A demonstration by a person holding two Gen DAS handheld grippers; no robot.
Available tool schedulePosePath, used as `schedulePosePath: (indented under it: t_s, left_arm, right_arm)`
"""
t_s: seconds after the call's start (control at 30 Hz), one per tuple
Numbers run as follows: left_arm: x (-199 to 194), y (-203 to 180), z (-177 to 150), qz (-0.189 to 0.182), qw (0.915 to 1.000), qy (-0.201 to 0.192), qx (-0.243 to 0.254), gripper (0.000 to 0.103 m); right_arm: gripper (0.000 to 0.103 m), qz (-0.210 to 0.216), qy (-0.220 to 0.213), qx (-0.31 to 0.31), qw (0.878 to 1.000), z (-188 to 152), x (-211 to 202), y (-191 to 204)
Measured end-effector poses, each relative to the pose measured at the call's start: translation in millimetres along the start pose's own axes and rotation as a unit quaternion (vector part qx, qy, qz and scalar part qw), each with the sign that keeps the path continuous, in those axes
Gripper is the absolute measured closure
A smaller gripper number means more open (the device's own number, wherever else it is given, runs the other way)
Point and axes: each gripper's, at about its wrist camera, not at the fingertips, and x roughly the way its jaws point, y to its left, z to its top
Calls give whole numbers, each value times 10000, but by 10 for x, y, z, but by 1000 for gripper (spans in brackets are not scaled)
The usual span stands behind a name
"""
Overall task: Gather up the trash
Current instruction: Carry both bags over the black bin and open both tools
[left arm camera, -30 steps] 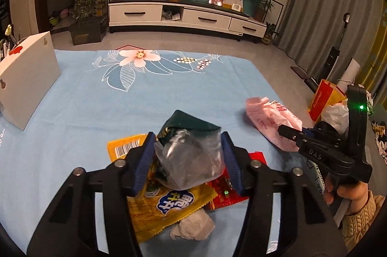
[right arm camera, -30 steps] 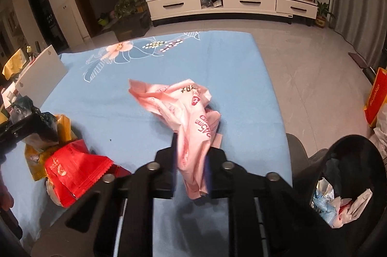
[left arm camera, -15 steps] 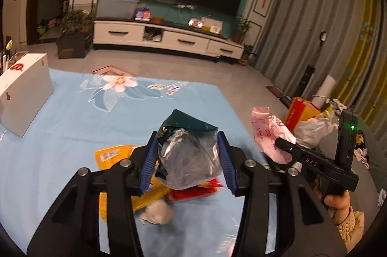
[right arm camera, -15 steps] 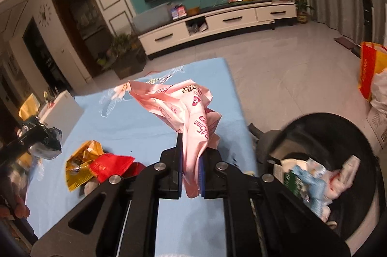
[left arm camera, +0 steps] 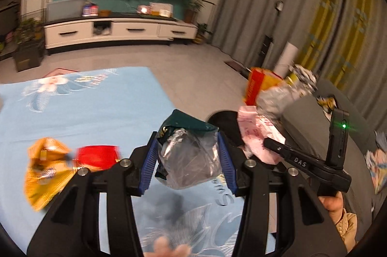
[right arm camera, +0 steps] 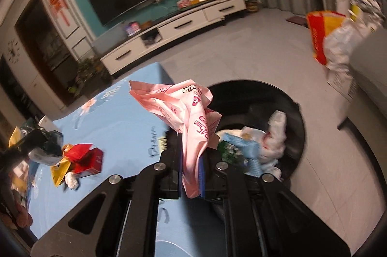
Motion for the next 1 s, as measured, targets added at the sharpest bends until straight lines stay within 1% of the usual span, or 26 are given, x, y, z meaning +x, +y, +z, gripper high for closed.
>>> schedulePosePath:
  t_s: [0.1,0.23,0.4,0.47,0.53,0.57,0.6,0.63,0.67,0.83,1.0]
  left_arm:
    - [289,-225,-11,-238,9993,257,143,54]
    - [643,-506,-9,-508,9968,488,383,54]
    - [1026,-716,-34,-564,9944,704,543,52]
    - [1201,-782,-46,-544,9935,804,594,50]
    - [1330,-804,-43,-526,9929,872,609,46]
    - [1404,-815,-47,-504,9926,921,602,41]
    - [1454,-823,-51,-521,9925,954,568,36]
    - [1493,-816,-51,-517,9925,983,519,26]
    - [1527,-797,-53,-498,9926,1000,466,25]
    - [1481,-704,-92,-427,9933,1007,378,25]
    - [1239,-551,-177,-342,9952,906,160,21]
  right_arm:
    - [92,-107,38,198,9997,-38,11,-134]
    - [91,-163,101,380,9991,-78,44,-302]
    - [90,-228,155,643,9975,-95,95,-520]
    - [89,-257,156,691,9972,-88,120,-585]
    - [86,-244,165,719,9970,-81,143,-619]
    - [79,-234,171,739,9968,-74,158,-632]
    - [68,-256,180,766,9966,-69,180,-649]
    - [63,-260,176,801,9963,-71,190,-664]
    - [62,-240,168,829,9961,-77,190,-676]
    - [61,-185,170,894,9957,-98,157,-718]
    - [61,-123,202,777,9967,-152,79,-619]
